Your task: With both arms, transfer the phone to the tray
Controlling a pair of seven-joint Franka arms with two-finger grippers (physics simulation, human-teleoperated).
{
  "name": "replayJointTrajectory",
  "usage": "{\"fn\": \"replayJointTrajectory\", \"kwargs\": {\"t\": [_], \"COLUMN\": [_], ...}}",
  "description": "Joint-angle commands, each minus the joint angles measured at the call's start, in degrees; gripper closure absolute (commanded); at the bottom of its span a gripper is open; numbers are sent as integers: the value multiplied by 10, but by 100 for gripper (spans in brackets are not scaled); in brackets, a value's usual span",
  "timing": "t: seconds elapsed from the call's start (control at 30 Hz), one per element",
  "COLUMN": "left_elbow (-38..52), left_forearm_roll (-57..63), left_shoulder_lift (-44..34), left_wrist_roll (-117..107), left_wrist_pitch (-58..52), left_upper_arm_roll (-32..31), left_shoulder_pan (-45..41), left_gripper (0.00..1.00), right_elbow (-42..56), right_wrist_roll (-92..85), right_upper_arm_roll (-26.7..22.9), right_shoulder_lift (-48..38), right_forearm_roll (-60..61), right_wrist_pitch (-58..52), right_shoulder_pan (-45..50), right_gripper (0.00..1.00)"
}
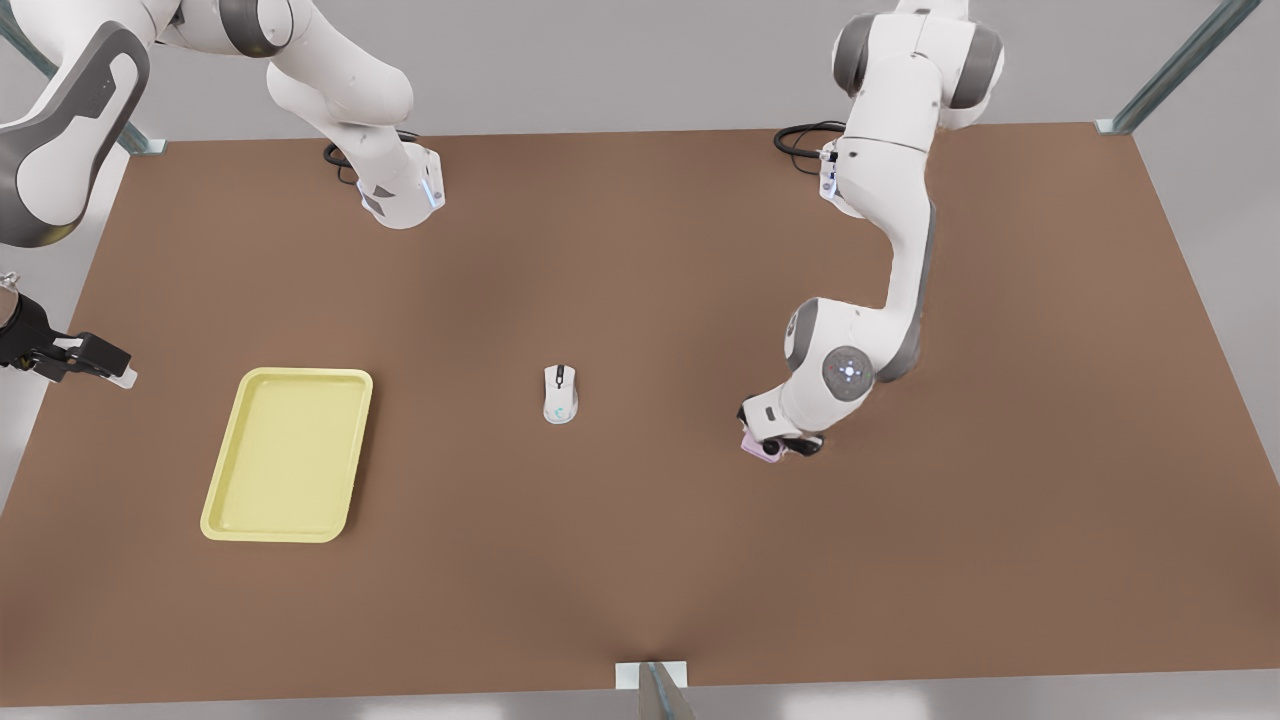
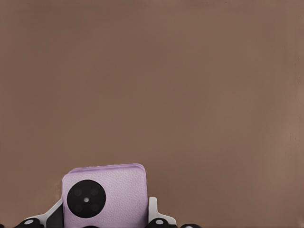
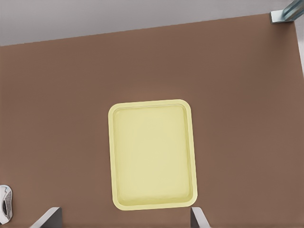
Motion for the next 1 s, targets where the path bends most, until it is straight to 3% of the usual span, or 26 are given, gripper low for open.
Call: {"fn": "replayJointTrajectory", "kwargs": {"t": [0.0, 0.1, 0.23, 0.57, 0.73, 0.77, 0.87, 0.97], "left_elbow": [66, 185, 268, 296, 302, 306, 302, 297], "left_forearm_roll": [-5, -1, -1, 16, 16, 15, 29, 29], "left_shoulder_lift": [43, 132, 204, 246, 254, 253, 210, 114], "left_wrist_roll": [-577, -662, -721, -716, -715, -716, -628, -409], "left_wrist_pitch": [-54, -54, -43, 26, 40, 40, -70, -290], "left_upper_arm_roll": [-11, -29, -29, -29, -29, -30, -18, -1], "left_shoulder_pan": [-22, -40, -83, -114, -121, -120, -110, 4], "left_gripper": [21, 21, 21, 20, 0, 0, 0, 0], "right_elbow": [0, 0, 0, 0, 0, 0, 0, 0], "right_wrist_roll": [0, -1, -1, -1, -1, -1, 3, 3], "right_upper_arm_roll": [0, 0, 0, 0, 0, 0, 3, 24], "right_shoulder_lift": [-1, 0, 0, 0, 0, 0, 0, -3], "right_forearm_roll": [0, 0, 0, 0, 0, 0, -3, 26], "right_wrist_pitch": [0, 0, 0, 0, 0, 0, 0, -1], "right_shoulder_pan": [0, 0, 1, 1, 1, 1, 8, 27], "right_gripper": [0, 0, 0, 0, 0, 0, 0, 0]}}
